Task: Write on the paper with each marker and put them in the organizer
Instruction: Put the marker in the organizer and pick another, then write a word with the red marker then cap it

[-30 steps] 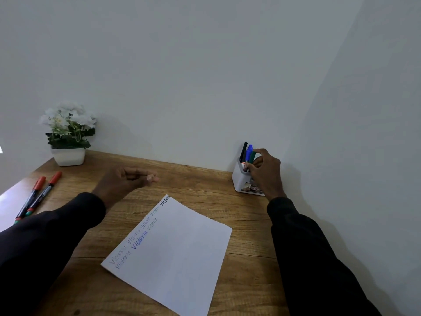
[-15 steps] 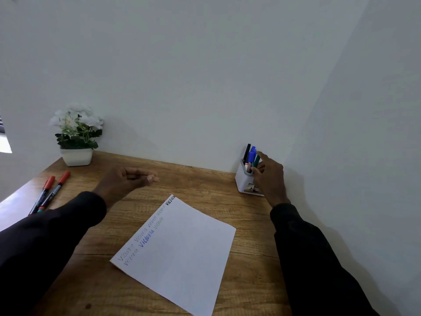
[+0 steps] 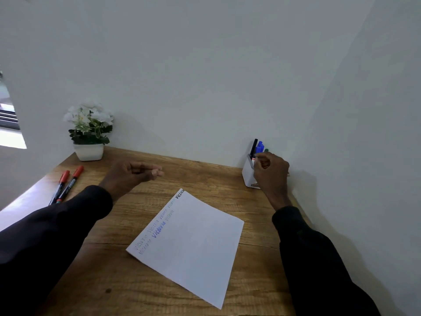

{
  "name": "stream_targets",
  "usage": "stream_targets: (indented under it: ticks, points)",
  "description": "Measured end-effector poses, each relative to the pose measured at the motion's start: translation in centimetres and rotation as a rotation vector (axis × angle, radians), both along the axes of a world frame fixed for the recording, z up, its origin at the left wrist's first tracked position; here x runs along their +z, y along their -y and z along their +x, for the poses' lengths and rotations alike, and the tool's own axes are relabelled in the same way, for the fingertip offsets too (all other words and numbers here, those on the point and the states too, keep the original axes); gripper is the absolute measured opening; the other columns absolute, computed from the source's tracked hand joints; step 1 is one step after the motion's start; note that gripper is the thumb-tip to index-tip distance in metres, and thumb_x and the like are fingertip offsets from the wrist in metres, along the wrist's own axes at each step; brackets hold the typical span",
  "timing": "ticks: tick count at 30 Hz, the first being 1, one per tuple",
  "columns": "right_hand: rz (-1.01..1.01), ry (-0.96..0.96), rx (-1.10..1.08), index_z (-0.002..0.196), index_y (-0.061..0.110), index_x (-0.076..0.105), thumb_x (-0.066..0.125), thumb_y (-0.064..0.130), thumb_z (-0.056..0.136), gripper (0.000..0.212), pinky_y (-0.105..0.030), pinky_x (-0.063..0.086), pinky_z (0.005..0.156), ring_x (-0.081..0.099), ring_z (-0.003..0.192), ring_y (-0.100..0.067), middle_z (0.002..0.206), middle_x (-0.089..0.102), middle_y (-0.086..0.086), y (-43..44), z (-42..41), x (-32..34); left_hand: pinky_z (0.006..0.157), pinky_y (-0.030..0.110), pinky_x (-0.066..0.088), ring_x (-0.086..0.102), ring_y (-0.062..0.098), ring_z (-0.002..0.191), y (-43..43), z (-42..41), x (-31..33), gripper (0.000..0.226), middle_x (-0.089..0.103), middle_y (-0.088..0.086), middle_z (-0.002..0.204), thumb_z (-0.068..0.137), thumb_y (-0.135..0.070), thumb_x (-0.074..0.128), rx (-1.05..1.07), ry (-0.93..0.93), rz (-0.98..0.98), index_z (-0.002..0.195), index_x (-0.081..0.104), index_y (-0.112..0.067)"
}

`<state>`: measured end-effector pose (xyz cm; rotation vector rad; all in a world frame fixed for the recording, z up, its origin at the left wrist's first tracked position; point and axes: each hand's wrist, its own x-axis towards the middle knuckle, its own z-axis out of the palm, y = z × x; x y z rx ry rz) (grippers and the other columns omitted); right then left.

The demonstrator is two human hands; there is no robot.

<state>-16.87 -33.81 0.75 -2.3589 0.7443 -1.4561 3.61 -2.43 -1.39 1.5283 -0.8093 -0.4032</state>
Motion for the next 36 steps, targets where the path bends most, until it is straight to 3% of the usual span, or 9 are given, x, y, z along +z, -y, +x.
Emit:
stream_targets:
  ticks: [2, 6, 8, 14, 17, 22, 27, 32, 36]
  points:
    - [0.111, -0.051, 0.162, 0.104, 0.006, 0.08, 0.072, 0.003, 0.09, 0.016, -0.028, 0.062, 0.076, 0.073, 0.079, -0.016, 0.089, 0.078, -0.003, -2.3, 0.9, -0.1, 0.074, 0.006, 0.051, 0.071, 0.007, 0.097, -0.4, -0.3, 0.3, 0.021, 0.077, 0.001, 0.098, 0.086, -0.012, 0.071, 0.019, 0.002, -0.004, 0.106, 0.073, -0.006]
    - [0.373, -0.172, 0.544, 0.098, 0.007, 0.08, 0.072, -0.001, 0.09, 0.013, -0.038, 0.064, 0.067, 0.076, 0.068, -0.029, 0.077, 0.079, -0.007, -6.5, 3.6, -0.9, 0.068, 0.004, 0.049, 0.071, 0.006, 0.095, -2.0, -0.8, 1.0, 0.02, 0.076, 0.004, 0.098, 0.086, -0.008, 0.07, 0.08, 0.016, -0.014, 0.105, 0.073, -0.003]
    - [0.453, -0.184, 0.662, 0.096, 0.004, 0.079, 0.073, -0.002, 0.091, 0.01, -0.036, 0.063, 0.064, 0.075, 0.065, -0.027, 0.075, 0.079, -0.007, -8.3, 5.4, -0.9, 0.066, 0.002, 0.048, 0.07, 0.002, 0.093, -3.2, -0.6, 1.2, 0.021, 0.076, 0.006, 0.1, 0.086, -0.006, 0.07, 0.105, 0.038, 0.003, 0.106, 0.072, -0.001]
    - [0.482, -0.289, 0.842, 0.096, -0.001, 0.077, 0.073, 0.0, 0.094, 0.005, -0.028, 0.058, 0.058, 0.073, 0.064, -0.024, 0.077, 0.078, -0.013, -12.5, 11.0, -0.8, 0.083, 0.014, 0.055, 0.072, 0.013, 0.095, -7.9, 1.3, 1.4, 0.021, 0.077, 0.008, 0.097, 0.085, -0.007, 0.073, 0.209, 0.061, -0.016, 0.105, 0.073, -0.001]
    - [0.429, -0.34, 0.91, 0.1, -0.004, 0.077, 0.074, 0.004, 0.094, 0.01, -0.031, 0.06, 0.06, 0.074, 0.066, -0.026, 0.081, 0.078, -0.016, -14.0, 13.4, -1.4, 0.082, 0.016, 0.055, 0.072, 0.016, 0.096, -10.0, 2.1, 1.4, 0.023, 0.076, 0.009, 0.097, 0.083, -0.007, 0.073, 0.243, 0.069, -0.029, 0.104, 0.072, 0.002]
    - [0.339, -0.456, 0.968, 0.101, -0.003, 0.078, 0.073, 0.005, 0.095, 0.011, -0.028, 0.061, 0.058, 0.074, 0.063, -0.017, 0.08, 0.078, -0.013, -16.7, 17.7, -3.2, 0.077, 0.016, 0.052, 0.071, 0.008, 0.092, -13.5, 4.7, 0.6, 0.022, 0.077, 0.002, 0.096, 0.082, -0.014, 0.077, 0.371, 0.017, 0.031, 0.102, 0.075, -0.007]
    - [0.215, -0.612, 0.978, 0.104, 0.009, 0.079, 0.074, 0.012, 0.095, 0.01, -0.023, 0.06, 0.068, 0.073, 0.068, -0.009, 0.082, 0.078, -0.002, -19.3, 21.5, -4.6, 0.069, 0.012, 0.055, 0.072, 0.007, 0.08, -15.1, 6.6, -0.7, 0.021, 0.078, 0.006, 0.089, 0.082, -0.007, 0.076, 0.502, -0.064, 0.001, 0.103, 0.074, -0.004]
    - [-0.014, -0.703, 1.039, 0.115, 0.014, 0.077, 0.072, 0.014, 0.096, 0.02, -0.013, 0.049, 0.075, 0.065, 0.086, -0.007, 0.101, 0.075, 0.001, -22.6, 24.4, -5.1, 0.08, 0.023, 0.056, 0.073, 0.011, 0.084, -15.8, 7.7, -2.2, 0.019, 0.078, 0.003, 0.086, 0.082, -0.007, 0.076, 0.544, -0.097, -0.001, 0.1, 0.074, -0.007]
    - [-0.16, -0.736, 1.064, 0.129, 0.016, 0.067, 0.064, 0.009, 0.1, 0.029, -0.027, 0.052, 0.079, 0.062, 0.09, -0.013, 0.108, 0.07, -0.004, -25.1, 26.4, -5.4, 0.078, 0.023, 0.053, 0.072, 0.009, 0.081, -16.1, 8.1, -2.7, 0.02, 0.078, 0.005, 0.087, 0.081, -0.01, 0.077, 0.566, -0.085, -0.011, 0.1, 0.074, -0.006]
